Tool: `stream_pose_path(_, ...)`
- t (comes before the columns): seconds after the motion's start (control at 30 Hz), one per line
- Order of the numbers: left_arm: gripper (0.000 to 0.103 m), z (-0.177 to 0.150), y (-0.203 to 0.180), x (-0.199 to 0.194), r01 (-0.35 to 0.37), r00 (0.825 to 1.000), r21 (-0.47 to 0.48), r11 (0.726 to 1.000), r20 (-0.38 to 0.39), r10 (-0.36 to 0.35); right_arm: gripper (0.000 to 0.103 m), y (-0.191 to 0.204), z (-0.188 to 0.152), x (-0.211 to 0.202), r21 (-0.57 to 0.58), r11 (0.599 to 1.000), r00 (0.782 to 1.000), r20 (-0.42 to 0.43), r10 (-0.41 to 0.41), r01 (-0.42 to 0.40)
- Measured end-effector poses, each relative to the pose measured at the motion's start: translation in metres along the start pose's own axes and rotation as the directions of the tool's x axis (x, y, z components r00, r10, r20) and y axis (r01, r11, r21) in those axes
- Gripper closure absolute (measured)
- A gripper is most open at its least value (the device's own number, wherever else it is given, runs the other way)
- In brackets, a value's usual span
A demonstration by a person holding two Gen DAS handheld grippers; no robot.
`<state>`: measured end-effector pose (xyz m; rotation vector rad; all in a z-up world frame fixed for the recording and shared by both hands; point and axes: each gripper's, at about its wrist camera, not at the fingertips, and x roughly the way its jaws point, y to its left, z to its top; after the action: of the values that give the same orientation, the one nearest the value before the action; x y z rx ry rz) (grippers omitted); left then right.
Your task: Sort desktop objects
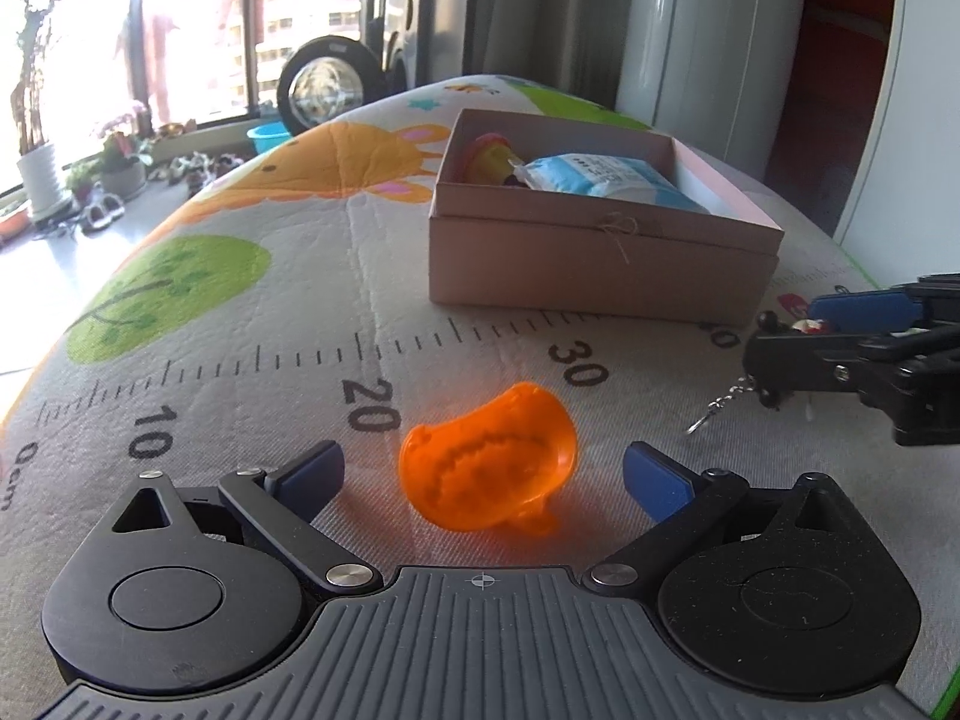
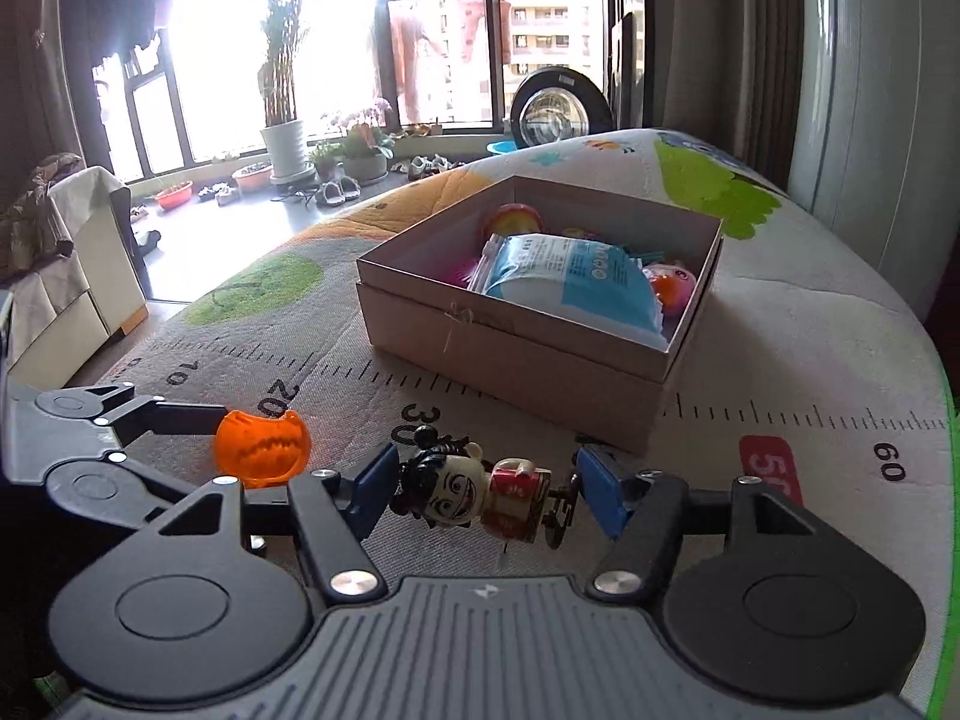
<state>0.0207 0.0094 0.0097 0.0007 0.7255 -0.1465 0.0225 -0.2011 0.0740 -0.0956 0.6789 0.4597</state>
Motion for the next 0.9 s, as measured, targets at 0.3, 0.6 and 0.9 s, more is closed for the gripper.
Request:
stream_pose_path(0.3,0.043,0.001,-0.005,-0.005,-0.029,0.999,0.056,0.998,0.023,0.027,0.037,-0.001,-0.01,-0.034,-0.047,0.999,0.999,0.034,0.01,-0.008)
stream_pose_path(0.6,0.043,0.074,-0.031,-0.025,-0.042,0.96,0.197,0.98,0.279,-0.015,0.037,-0.011,0.014,-0.061,-0.036,0.999,0.99,0.141,-0.004,0.009)
stream_pose_path(0.9,0.006,0.111,-0.029,0.023,-0.016,0.961,0.165,0.986,0.276,-0.03,0.037,-0.023,0.043,-0.051,-0.047,0.996,0.983,0.175,-0.06,0.07)
